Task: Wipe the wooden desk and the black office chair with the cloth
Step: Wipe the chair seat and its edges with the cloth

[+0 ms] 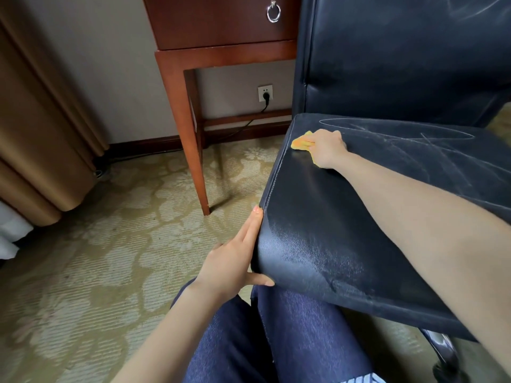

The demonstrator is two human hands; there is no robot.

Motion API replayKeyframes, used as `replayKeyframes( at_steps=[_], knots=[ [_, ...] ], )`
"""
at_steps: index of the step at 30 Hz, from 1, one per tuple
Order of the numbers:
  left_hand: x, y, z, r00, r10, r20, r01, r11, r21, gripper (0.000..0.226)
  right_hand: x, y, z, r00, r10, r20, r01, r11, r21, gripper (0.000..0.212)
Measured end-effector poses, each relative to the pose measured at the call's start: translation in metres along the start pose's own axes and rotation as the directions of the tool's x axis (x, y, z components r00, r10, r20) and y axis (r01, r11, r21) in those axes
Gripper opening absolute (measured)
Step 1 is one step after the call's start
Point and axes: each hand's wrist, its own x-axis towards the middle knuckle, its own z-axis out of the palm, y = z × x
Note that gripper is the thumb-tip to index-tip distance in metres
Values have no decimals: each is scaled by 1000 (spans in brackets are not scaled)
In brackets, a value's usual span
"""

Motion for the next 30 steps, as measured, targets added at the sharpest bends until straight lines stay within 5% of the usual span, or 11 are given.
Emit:
replayKeyframes(
  at_steps=[8, 11, 13, 16, 19, 24, 27, 30],
  knots=[
    [1, 6, -5, 1000, -10, -10, 12, 973, 230, 127, -7, -61, -4, 936, -282, 211, 328, 917, -229, 46],
    [0, 3, -3, 998, 10, -68, 13, 945, 327, 130, -20, -80, -4, 872, -367, 324, 466, 827, -315, 43],
    [1, 0, 1, 964, 116, -238, -16, 924, 383, 135, -32, -91, -6, 822, -381, 424, 535, 772, -343, 44],
    [1, -2, 6, 977, 30, -213, 58, 916, 396, 131, -59, -107, -14, 719, -455, 525, 672, 646, -361, 40],
    [1, -8, 14, 948, 25, -318, 122, 893, 432, 119, -82, -114, -13, 603, -580, 548, 789, 537, -299, 39],
    [-1, -18, 26, 885, 54, -463, 155, 903, 401, 91, -110, -102, -16, 486, -695, 530, 847, 523, -91, 49],
    [-5, -20, 31, 868, 43, -495, 174, 907, 384, 86, -110, -91, -23, 492, -718, 492, 832, 555, -21, 41],
    [-7, -21, 34, 862, 48, -504, 168, 912, 373, 82, -87, -77, -26, 594, -679, 431, 765, 642, -44, 37]
  ],
)
